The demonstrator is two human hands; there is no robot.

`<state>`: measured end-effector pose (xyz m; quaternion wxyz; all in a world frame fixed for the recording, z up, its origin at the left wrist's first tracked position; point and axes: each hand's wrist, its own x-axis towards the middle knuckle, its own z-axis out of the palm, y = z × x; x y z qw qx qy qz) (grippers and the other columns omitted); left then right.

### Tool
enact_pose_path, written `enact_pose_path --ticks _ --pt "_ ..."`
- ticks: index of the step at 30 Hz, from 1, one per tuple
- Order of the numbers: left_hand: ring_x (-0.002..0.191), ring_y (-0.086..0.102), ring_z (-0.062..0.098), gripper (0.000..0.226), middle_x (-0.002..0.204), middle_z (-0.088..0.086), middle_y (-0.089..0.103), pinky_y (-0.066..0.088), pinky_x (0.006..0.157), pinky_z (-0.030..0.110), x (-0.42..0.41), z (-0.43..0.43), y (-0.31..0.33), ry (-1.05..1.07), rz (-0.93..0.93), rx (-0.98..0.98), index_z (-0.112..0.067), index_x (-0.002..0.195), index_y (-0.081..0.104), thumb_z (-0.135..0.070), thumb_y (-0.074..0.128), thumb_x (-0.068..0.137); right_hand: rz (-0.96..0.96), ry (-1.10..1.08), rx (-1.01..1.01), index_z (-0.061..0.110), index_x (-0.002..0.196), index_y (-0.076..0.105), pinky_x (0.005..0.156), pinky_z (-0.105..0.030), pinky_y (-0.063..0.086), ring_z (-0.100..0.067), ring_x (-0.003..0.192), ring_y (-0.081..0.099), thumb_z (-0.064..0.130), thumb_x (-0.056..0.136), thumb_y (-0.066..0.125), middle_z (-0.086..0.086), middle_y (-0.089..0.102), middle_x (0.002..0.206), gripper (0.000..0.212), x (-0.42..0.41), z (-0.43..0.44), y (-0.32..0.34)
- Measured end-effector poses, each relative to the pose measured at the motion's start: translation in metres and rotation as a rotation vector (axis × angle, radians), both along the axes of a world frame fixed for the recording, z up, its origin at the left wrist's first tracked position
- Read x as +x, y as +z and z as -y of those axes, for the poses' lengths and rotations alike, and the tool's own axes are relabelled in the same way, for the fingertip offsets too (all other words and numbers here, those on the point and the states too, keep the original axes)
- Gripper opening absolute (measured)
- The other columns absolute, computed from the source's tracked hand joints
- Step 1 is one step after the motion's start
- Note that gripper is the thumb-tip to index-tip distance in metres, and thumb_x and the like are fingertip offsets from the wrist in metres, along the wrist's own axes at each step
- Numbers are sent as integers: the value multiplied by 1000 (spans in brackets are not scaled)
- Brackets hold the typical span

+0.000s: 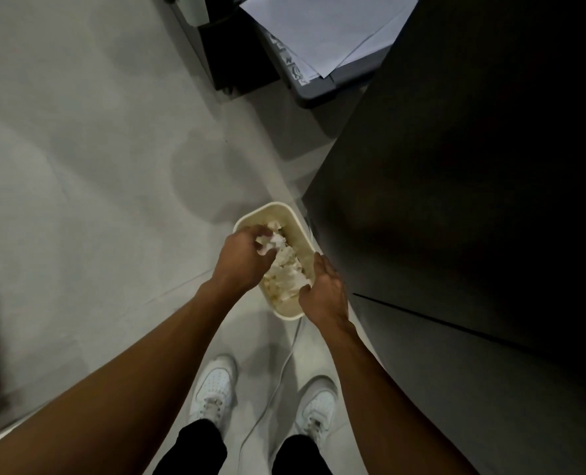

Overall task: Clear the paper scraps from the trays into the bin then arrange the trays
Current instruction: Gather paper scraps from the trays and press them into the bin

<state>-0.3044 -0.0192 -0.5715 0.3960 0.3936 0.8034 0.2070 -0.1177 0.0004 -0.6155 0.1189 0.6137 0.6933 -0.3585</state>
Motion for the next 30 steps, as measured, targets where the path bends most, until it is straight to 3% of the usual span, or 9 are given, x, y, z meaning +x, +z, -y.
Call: enact_pose_path --ticks 4,13,20,25,28,30 --pt "123 59 33 51 141 13 58 50 100 40 1 10 -1 -253 -103 -165 -12 139 60 -26 69 91 -1 -25 -44 17 161 28 121 -47 35 -29 151 31 19 90 65 -5 31 166 81 0 -4 5" --pt "110 67 26 37 126 6 70 52 96 33 -7 36 58 -222 -57 -195 -12 129 66 -20 64 94 -49 -79 -48 23 155 38 113 -45 46 -29 141 45 26 89 66 -3 48 153 72 -5 2 76" --pt "104 68 21 36 121 3 71 51 91 27 8 33 172 -192 -11 -97 -13 129 66 -23 67 94 -238 -177 4 27 151 45 110 -44 50 -25 136 54 34 95 66 0 56 146 60 -10 9 206" --pt "102 69 21 36 119 5 72 53 92 30 21 31 268 -162 41 2 -14 128 65 -20 69 93 -336 -308 13 32 157 40 112 -45 45 -28 143 44 21 95 69 -4 49 154 69 -6 16 313" --pt "105 67 25 39 122 5 69 57 94 39 26 34 324 -144 83 45 -16 131 61 -18 68 93 -399 -360 70 30 155 44 111 -32 41 -23 142 45 18 94 68 0 52 152 66 -3 27 370" --pt "106 66 22 38 119 1 67 55 94 35 30 35 360 -142 82 78 -19 132 58 -19 67 95 -445 -406 130 27 151 51 110 -23 37 -17 136 52 19 93 68 3 58 146 61 0 36 408"
